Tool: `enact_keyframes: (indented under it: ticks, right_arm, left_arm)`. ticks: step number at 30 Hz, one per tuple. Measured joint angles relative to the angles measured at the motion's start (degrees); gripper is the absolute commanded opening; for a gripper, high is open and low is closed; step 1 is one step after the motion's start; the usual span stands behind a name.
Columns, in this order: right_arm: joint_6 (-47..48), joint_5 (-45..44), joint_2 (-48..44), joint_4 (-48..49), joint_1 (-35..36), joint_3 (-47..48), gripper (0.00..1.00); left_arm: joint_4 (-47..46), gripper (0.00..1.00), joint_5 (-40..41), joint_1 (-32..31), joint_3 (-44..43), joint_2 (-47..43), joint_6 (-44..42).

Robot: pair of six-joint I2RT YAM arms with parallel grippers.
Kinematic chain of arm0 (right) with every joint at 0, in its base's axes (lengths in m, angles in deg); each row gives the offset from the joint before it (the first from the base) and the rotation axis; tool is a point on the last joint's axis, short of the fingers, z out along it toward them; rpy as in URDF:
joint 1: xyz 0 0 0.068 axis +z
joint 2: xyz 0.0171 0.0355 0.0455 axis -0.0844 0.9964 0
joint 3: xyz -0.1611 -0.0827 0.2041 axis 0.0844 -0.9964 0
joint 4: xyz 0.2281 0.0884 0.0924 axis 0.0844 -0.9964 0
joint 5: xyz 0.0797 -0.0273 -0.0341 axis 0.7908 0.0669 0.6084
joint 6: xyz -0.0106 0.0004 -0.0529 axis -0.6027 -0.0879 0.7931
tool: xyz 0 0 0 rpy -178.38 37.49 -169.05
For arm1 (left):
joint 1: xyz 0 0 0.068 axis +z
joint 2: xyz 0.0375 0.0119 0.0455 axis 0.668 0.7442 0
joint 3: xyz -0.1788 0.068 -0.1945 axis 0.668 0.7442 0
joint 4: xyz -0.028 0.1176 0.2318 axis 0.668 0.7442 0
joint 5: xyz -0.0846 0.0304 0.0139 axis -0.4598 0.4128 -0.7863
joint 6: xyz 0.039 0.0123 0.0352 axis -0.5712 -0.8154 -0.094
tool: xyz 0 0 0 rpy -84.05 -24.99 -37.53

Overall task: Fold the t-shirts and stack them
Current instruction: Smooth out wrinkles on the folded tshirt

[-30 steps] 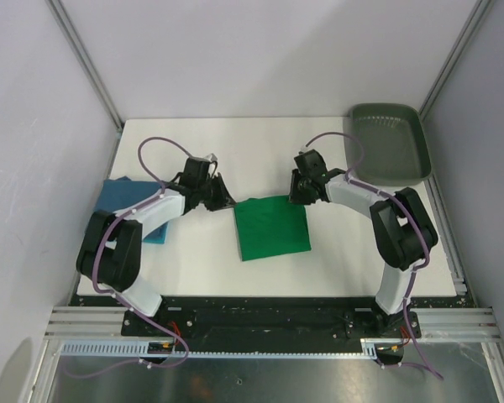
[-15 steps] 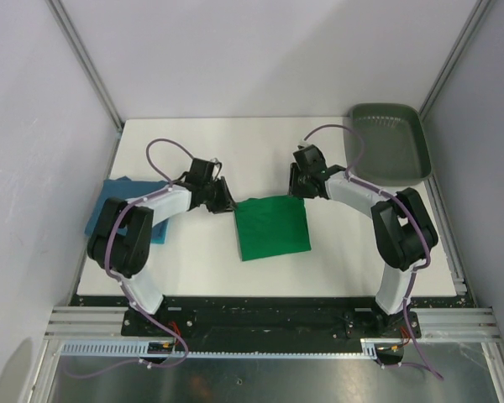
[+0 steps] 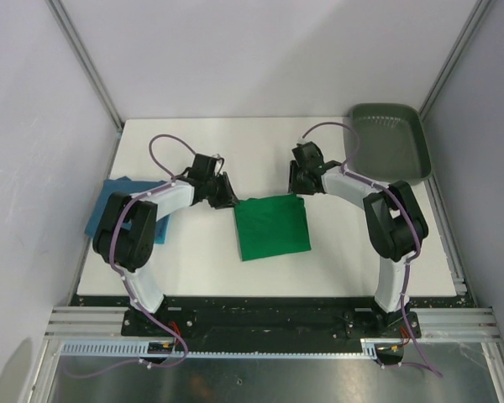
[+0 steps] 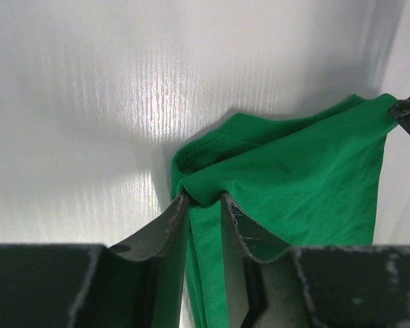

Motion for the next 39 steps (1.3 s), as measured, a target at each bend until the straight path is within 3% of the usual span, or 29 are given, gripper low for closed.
enact_keyframes:
  ticks: [8,19,26,35,39]
  right_arm:
    - [0.00,0.02,0.61,-0.39,-0.22,0.61,0.31]
    - [-0.57,0.48,0.61,-0.98,-0.31,0.92,0.08]
    - [-0.83,0.44,0.61,-1.95,-0.35,0.96,0.00]
    - [-1.81,-0.39,-0.13,-4.15,-0.37,0.96,0.02]
    - [-2.60,-0.76,-0.94,-4.55,-0.37,0.96,0.34]
  left_arm:
    - [0.09,0.26,0.11,0.00,-0.85,1.70,0.00]
    - [0.20,0.03,0.42,-0.04,-1.40,2.38,0.00]
    - [0.20,0.00,0.42,-0.13,-1.40,2.38,0.00]
    - [0.20,0.00,0.44,-0.26,-1.40,2.34,0.00]
    - [0.20,0.00,0.46,-0.37,-1.40,2.29,0.00]
